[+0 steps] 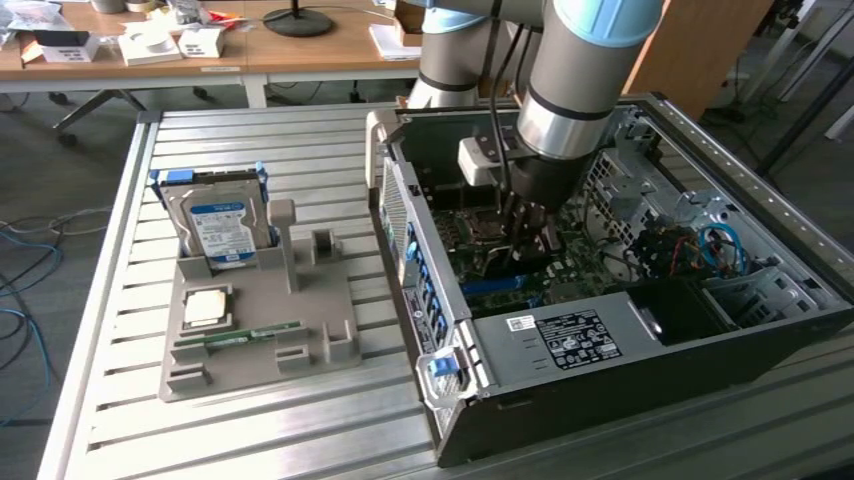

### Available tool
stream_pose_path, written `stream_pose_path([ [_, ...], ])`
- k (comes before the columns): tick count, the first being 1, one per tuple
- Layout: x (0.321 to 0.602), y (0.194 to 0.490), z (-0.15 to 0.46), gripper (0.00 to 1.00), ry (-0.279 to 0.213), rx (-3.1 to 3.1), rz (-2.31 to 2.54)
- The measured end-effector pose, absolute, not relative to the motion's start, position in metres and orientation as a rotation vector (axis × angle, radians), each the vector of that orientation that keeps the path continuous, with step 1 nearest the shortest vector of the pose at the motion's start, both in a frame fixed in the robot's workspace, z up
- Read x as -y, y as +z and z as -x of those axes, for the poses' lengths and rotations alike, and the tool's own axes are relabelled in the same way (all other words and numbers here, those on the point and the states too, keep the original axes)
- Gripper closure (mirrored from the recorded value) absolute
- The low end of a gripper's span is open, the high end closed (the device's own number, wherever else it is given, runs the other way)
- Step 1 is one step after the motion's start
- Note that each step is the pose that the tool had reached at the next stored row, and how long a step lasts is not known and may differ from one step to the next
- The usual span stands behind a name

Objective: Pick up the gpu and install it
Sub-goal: 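Insert the gpu into the slot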

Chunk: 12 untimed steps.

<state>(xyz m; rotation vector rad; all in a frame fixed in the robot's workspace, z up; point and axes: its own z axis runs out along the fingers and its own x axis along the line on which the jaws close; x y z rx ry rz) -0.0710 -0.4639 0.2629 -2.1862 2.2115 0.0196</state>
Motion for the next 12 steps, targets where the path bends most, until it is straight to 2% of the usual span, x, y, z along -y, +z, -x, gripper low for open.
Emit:
stream_pose_path([
  [12, 0.464, 0.2613, 0.071, 0.74, 0.02, -2.212, 2.185],
])
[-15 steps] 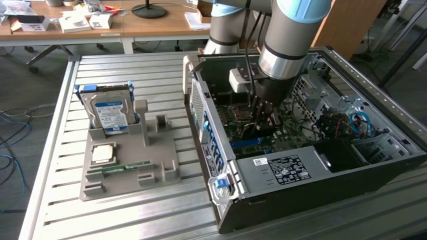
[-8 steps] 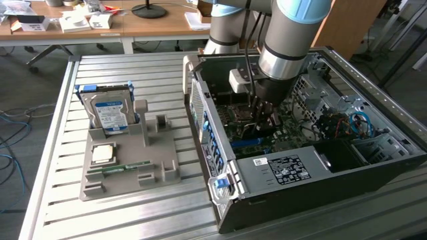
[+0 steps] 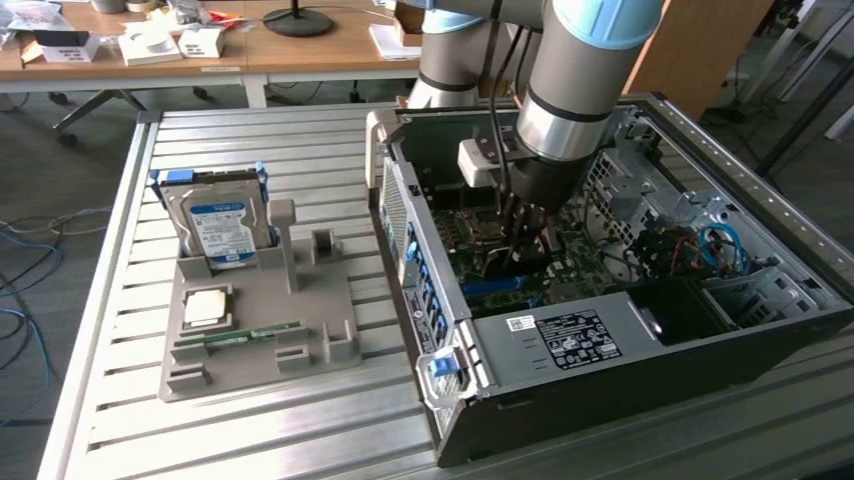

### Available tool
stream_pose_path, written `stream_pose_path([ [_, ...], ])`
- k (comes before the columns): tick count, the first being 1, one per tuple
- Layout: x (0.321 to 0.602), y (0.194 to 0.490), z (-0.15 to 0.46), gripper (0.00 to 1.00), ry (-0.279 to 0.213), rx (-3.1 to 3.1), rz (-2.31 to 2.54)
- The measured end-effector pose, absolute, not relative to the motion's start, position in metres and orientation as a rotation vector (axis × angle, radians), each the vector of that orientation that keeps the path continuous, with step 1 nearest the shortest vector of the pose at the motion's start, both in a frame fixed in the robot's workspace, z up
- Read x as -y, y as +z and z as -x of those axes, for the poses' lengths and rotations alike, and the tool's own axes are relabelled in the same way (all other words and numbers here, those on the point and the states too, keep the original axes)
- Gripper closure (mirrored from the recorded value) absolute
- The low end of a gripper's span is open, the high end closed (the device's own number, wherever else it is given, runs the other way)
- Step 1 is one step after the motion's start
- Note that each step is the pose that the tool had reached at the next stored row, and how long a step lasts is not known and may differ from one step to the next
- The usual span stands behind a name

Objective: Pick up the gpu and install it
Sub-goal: 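Insert the gpu into the slot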

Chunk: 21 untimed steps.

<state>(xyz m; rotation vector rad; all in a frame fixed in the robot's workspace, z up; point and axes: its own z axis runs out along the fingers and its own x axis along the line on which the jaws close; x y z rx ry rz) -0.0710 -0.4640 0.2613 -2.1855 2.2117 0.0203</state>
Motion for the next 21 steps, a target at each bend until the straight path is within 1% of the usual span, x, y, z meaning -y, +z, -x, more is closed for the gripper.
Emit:
stream_pose_path([
  [21, 0.464, 0.2595, 0.0721, 0.74, 0.02, -2.227, 2.17],
])
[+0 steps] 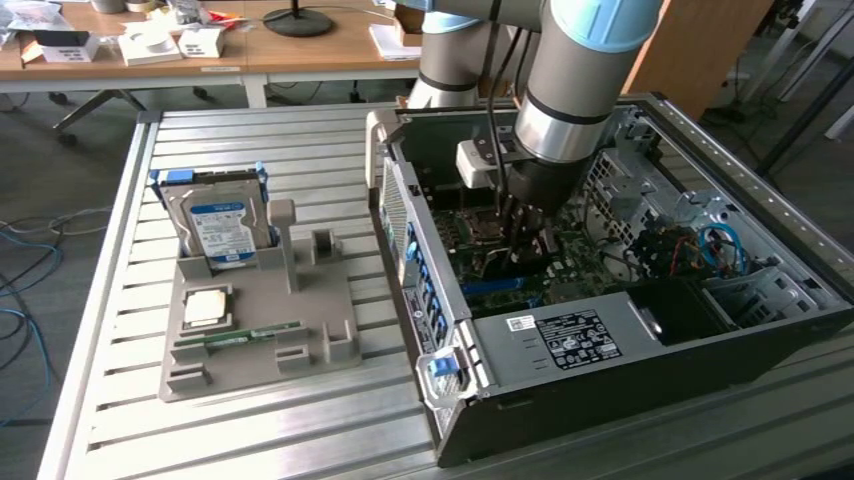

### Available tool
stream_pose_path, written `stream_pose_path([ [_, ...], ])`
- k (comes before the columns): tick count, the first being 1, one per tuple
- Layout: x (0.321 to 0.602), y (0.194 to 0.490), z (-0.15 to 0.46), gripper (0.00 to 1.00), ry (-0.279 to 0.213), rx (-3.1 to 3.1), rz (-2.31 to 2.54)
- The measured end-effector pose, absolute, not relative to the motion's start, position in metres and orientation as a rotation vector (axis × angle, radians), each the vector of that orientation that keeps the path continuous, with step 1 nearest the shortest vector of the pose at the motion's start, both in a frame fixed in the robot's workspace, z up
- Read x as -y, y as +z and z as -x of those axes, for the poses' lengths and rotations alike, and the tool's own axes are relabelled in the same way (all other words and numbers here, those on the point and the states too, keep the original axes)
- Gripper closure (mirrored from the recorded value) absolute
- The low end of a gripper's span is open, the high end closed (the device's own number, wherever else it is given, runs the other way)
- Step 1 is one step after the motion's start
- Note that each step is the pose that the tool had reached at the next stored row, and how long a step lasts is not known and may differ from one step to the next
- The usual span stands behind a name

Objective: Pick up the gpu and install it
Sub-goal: 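Insert the gpu into the slot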

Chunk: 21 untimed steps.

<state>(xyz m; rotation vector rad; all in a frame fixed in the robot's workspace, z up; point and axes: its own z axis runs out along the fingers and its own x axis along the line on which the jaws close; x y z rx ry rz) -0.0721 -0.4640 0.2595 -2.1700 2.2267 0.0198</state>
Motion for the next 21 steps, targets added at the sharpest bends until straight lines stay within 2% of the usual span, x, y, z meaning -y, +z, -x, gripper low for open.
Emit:
stream_pose_path([
  [21, 0.464, 0.2555, 0.0721, 0.74, 0.02, -2.227, 2.17],
])
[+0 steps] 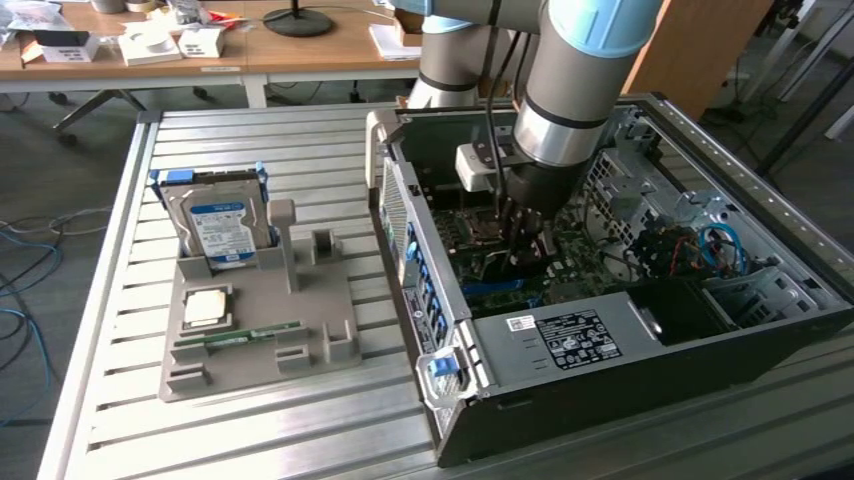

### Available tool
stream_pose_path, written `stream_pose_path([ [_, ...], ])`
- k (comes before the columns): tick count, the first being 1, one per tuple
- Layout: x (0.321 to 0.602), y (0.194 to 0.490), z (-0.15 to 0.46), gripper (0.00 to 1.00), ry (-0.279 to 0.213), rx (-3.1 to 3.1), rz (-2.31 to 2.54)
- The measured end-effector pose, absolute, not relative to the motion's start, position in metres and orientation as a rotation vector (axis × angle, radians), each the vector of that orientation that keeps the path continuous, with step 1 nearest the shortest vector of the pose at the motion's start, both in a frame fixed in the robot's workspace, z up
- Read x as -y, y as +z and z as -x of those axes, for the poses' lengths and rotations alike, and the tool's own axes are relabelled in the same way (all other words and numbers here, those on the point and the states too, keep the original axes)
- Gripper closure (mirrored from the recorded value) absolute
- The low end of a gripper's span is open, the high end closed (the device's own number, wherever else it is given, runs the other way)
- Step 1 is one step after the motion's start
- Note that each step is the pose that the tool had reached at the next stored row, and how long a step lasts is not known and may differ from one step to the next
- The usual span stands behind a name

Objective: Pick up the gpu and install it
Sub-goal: 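Insert the gpu into the slot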

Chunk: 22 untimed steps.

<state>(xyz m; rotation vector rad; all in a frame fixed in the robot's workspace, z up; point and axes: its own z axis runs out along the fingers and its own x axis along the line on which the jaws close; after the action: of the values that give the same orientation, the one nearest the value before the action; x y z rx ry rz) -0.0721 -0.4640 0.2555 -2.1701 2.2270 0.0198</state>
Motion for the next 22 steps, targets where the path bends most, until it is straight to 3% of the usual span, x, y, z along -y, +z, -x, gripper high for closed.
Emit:
stream_pose_path([
  [22, 0.464, 0.2513, 0.0721, 0.74, 0.02, -2.227, 2.17],
])
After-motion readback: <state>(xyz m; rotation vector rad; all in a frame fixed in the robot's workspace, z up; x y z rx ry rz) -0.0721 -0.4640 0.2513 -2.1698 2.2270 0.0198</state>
